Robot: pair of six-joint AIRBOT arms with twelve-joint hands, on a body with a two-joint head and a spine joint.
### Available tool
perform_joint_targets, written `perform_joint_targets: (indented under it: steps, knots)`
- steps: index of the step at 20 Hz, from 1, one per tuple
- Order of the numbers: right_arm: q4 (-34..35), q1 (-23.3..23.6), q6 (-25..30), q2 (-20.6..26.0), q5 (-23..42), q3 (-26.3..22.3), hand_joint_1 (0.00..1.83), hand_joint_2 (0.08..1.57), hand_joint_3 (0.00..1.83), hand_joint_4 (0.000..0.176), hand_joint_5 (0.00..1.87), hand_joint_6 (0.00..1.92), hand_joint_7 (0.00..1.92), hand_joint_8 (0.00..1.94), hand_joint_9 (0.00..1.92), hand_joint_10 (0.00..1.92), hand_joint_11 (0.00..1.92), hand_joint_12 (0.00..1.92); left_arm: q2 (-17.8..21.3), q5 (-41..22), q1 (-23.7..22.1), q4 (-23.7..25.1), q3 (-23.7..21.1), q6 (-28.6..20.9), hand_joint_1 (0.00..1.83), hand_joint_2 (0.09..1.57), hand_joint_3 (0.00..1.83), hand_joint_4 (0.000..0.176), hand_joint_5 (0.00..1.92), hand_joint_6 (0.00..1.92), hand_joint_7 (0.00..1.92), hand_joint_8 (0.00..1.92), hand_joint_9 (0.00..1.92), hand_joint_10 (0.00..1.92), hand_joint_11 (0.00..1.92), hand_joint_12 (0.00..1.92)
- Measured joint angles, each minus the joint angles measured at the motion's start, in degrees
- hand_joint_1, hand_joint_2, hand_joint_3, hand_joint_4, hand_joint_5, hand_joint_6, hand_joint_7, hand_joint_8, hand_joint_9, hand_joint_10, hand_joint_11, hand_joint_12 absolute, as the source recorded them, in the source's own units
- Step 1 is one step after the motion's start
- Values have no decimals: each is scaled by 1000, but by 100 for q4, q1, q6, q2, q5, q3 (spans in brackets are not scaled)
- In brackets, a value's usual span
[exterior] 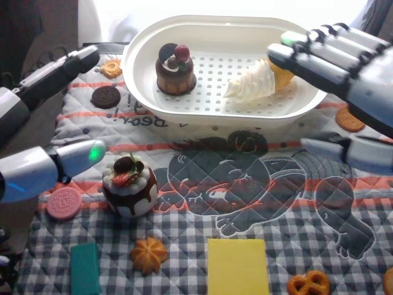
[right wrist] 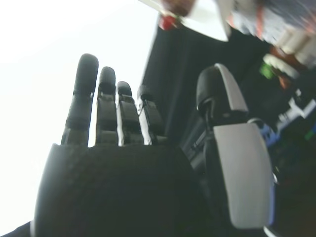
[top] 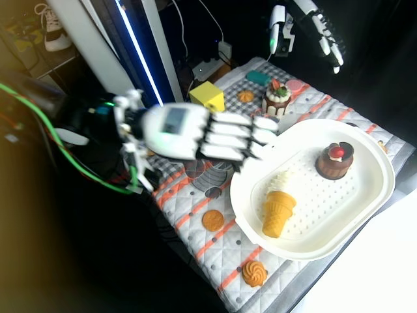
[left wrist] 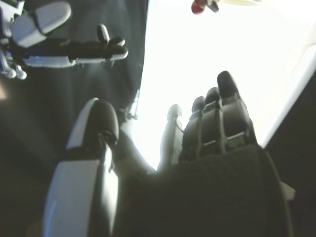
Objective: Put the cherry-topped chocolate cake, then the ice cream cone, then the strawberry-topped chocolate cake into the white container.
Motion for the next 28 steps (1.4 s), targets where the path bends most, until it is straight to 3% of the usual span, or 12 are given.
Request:
perform_joint_targets:
  steps: [3,5,7,12,14,15,16,17,18,19,20,28]
  knots:
    - [-50,-562,20,498,614,-382,679,1248,0,0,0,0,0,0,25,111,0,566,144,385,35,409,-111,0,683,1112,0,71,0,0,0,0,0,0,0,0]
    - [-37,-809,26,634,903,-490,691,1257,5,0,0,0,0,0,27,110,0,552,166,675,33,669,-131,-7,684,1111,0,87,0,0,0,0,0,0,0,0]
    - [-31,-1064,140,673,1093,-551,703,1269,1,0,0,0,0,0,57,149,0,637,151,1161,22,748,-92,2,703,1093,0,150,0,0,0,0,0,0,42,23]
    - [-39,-1165,177,697,1165,-579,717,1262,0,0,0,0,0,0,52,127,0,577,61,1672,-114,807,81,-2,872,1046,0,120,0,0,0,0,0,0,0,0]
    - [-28,-1193,190,697,1191,-579,719,1261,0,0,0,0,0,0,79,127,0,616,-70,1871,-247,881,179,-4,912,1041,0,160,0,0,0,0,14,6,42,21]
    - [-37,-1196,201,697,1204,-584,732,1260,0,0,0,0,0,0,92,131,0,621,-129,2013,-275,894,219,-7,933,1007,37,173,0,0,109,33,76,133,8,640]
    - [-37,-1207,214,697,1241,-586,738,1267,2,0,0,0,0,0,96,132,0,623,-162,2120,-304,925,258,-2,954,1021,12,167,0,0,231,43,80,371,1,1124]
    - [-35,-1224,225,697,1250,-584,748,1272,3,0,0,0,3,1,107,133,0,664,-212,2203,-337,898,291,-2,1035,1052,7,67,345,145,555,237,211,782,0,1469]
    - [-28,-1224,234,697,1255,-584,736,1284,5,0,0,0,15,3,121,133,0,773,-221,2247,-352,859,304,-2,1264,1135,7,0,611,364,797,1001,361,1078,64,1691]
    - [-28,-1224,234,697,1263,-584,729,1303,8,0,0,0,27,5,139,137,0,961,-221,2247,-354,852,306,2,1207,1160,3,0,787,1020,902,1122,536,1270,187,1819]
    - [-31,-1224,234,697,1266,-584,729,1313,9,0,0,0,24,2,136,134,0,1048,-221,2205,-385,811,308,2,1317,1186,3,0,808,1182,869,1184,651,1469,293,1864]
    - [0,-1296,269,695,1294,-584,697,1323,0,0,0,0,26,3,14,404,0,1245,-459,2444,-531,789,553,-26,1200,1195,0,0,780,1161,885,1332,737,1451,614,1909]
